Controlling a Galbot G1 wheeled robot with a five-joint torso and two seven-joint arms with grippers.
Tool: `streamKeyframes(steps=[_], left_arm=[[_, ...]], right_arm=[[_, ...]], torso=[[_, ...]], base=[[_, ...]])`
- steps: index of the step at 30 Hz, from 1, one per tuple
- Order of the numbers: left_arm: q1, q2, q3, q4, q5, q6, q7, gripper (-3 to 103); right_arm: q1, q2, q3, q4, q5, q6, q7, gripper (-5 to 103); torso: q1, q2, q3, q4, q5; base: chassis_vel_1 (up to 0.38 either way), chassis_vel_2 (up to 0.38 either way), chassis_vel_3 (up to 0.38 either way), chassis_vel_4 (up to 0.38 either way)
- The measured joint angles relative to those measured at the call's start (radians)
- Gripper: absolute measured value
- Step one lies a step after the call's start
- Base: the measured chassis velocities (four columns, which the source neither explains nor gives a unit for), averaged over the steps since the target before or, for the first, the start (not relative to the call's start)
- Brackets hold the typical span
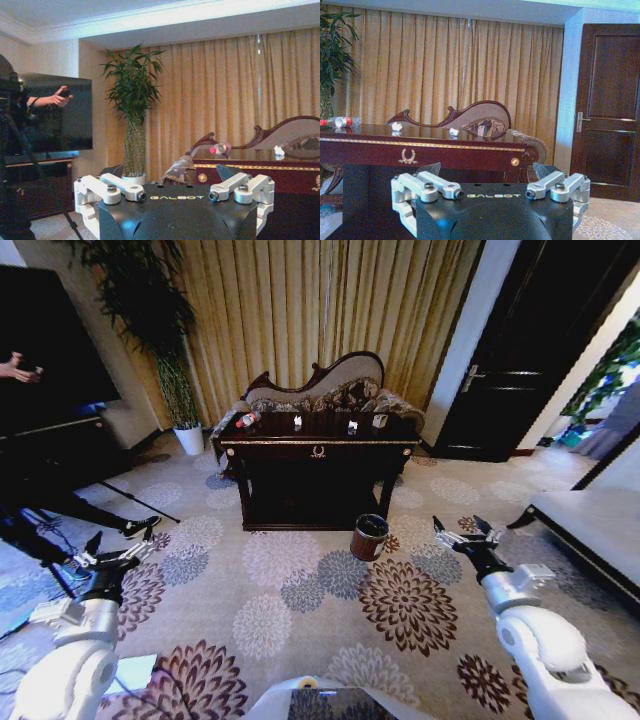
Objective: Move to the front of the table and place the trash on the table into the trash bin.
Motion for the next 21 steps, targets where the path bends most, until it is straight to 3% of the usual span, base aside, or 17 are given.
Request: streamKeyframes(steps=[7,21], left_arm=[[-0.001,0.003,0.011,0.0,0.002,0.0,0.033,100],[-0.004,-0.006,0.04,-0.001,0.028,-0.001,0.035,100]], right_arm=[[0.005,0.005,0.002,0.008,-0.001,-0.01,-0.001,100],[0.003,0.022,-0.002,0.002,-0.005,-0.008,-0.006,100]], torso=[[0.0,0.0,0.0,0.0001,0.0],[0.0,0.0,0.0,0.0,0.0001]], base=[[0.0,0.0,0.0,0.0],[-0.007,0.009,0.007,-0.006]])
